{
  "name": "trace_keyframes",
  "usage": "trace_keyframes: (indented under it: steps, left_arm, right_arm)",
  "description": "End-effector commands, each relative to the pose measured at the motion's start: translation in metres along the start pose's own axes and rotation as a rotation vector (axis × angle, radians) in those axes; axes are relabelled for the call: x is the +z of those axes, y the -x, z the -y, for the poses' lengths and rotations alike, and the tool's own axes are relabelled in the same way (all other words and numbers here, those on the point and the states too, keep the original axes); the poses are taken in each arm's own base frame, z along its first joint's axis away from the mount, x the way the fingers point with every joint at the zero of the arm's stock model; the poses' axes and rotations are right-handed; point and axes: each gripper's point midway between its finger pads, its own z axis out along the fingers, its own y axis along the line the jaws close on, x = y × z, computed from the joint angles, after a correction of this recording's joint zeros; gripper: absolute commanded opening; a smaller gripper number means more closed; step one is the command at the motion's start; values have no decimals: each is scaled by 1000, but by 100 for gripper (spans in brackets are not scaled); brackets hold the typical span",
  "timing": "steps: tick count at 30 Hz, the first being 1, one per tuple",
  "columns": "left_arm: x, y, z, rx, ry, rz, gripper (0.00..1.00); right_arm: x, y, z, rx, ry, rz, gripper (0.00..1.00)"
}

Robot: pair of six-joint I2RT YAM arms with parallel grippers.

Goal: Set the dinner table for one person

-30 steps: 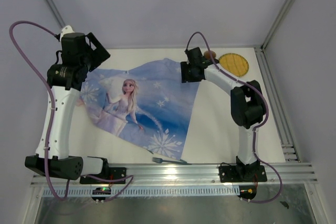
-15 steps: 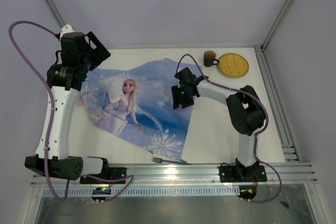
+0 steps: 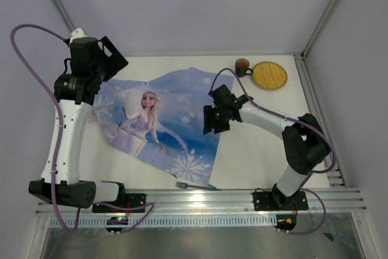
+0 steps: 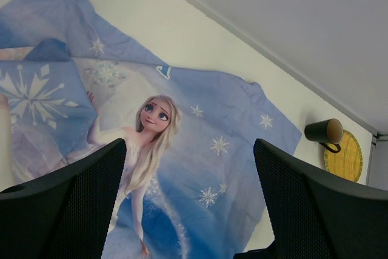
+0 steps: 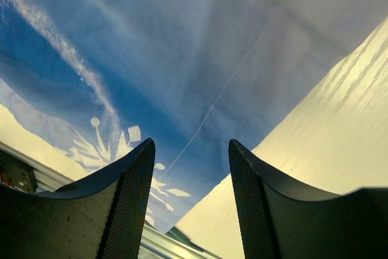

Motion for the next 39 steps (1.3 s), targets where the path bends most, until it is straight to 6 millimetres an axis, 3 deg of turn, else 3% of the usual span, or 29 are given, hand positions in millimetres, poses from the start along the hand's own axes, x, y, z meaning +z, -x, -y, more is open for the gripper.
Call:
trace_keyframes:
  steps: [1,13,19,35,39]
  left_arm:
    - [-5,15,15,-17,-62,41,88]
    - [10,2,19,-22,-71,-6,88]
    - [12,-2,19,-19,-72,-22,88]
    - [2,8,16,-3,-57,6,88]
    - [0,10,13,1,-44,18,88]
  right_arm:
    - [-11,-22,-12,43,32,-32,56]
    - [-6,-104,-18,67,22,-188,56]
    - [-4,-133,-15,72,17,-239,56]
    - [18,-135,-20,82,37,-259,56]
    - [19,-130,-25,65,55,-253,50]
